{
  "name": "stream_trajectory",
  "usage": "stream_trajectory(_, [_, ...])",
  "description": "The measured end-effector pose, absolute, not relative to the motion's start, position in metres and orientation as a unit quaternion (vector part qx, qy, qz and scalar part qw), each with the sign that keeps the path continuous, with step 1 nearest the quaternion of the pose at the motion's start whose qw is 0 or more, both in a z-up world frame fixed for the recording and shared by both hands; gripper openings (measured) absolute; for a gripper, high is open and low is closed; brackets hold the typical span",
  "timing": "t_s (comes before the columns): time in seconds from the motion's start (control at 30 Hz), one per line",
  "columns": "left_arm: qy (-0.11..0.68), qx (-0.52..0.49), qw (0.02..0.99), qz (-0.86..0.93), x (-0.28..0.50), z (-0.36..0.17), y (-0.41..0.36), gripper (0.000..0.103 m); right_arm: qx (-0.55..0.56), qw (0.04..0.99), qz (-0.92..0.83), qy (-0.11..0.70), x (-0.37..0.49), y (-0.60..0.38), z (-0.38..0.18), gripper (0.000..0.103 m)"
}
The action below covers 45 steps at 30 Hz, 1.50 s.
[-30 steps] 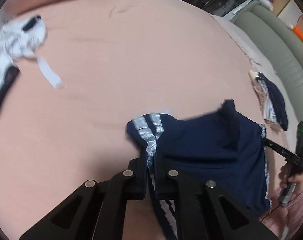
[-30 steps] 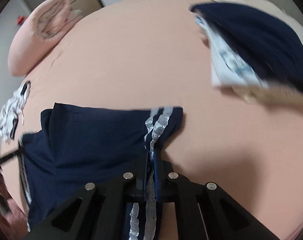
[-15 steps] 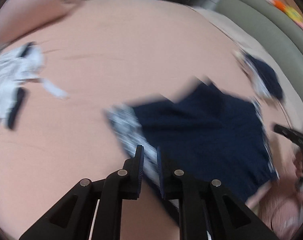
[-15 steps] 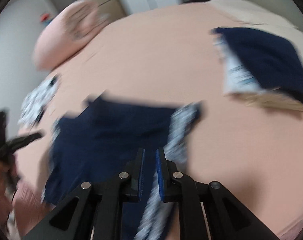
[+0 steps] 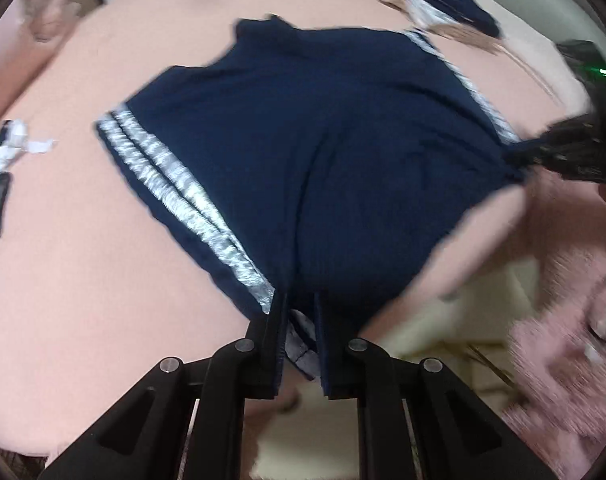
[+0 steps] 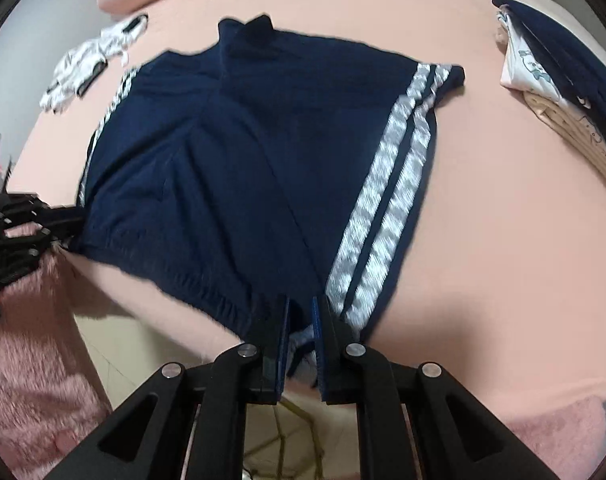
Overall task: Fold clothes
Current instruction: 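Smooth the shorts flat, holding the waistband with both grippers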
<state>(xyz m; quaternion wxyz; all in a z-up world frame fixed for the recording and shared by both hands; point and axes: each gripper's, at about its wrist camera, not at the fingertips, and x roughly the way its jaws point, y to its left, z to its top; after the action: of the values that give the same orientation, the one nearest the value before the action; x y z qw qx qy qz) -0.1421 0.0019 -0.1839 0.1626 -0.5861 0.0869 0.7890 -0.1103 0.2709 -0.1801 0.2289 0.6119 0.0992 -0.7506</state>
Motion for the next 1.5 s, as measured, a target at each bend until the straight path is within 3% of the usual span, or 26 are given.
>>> stream_trajectory(0.27, [0.037,-0.534,0.165,0.829,-0.160,-0.165,0.005,0.012,0.542,0.269,-0.793,0.072,-0.095,0.251,-0.141,0.011])
stream_trajectory(0.33, [0.019,-0.530,0.192,0.825,-0.166,-0.169,0.012,0.012,0.561,0.287,-0.774,0.060,-0.099,0.234,-0.156,0.011])
stream_trajectory(0.47, [0.057,-0.569,0.209,0.793,-0.162,-0.198,0.029,0.011,0.604,0.289,-0.740,0.059,-0.102,0.230,-0.188,0.010])
stream_trajectory(0.77, [0.027,-0.556,0.229,0.798,-0.162,-0.187,0.013,0.012,0.579,0.323,-0.748,0.037,-0.093,0.245,-0.158,0.011])
stream_trajectory(0.97, [0.033,-0.579,0.250,0.775,-0.160,-0.193,0.033,0.012,0.620,0.314,-0.716,0.060,-0.092,0.225,-0.189,0.011])
stream_trajectory(1.1, [-0.006,-0.562,0.251,0.788,-0.159,-0.179,0.011,0.012,0.625,0.369,-0.687,0.028,-0.083,0.245,-0.176,0.014])
stream_trajectory(1.23, [-0.016,-0.542,0.202,0.815,-0.181,-0.170,-0.005,0.012,0.582,0.320,-0.748,-0.003,-0.114,0.266,-0.156,0.015])
stream_trajectory(1.3, [0.004,-0.550,0.184,0.815,-0.196,-0.181,0.003,0.031,0.575,0.293,-0.764,0.003,-0.128,0.267,-0.162,0.021])
stream_trajectory(1.33, [0.027,-0.557,0.175,0.812,-0.200,-0.190,0.006,0.035,0.573,0.280,-0.770,0.009,-0.134,0.266,-0.167,0.025])
stream_trajectory(1.5, [0.129,-0.552,0.170,0.806,-0.185,-0.195,-0.006,0.042,0.593,0.268,-0.759,0.033,-0.145,0.291,-0.175,0.027])
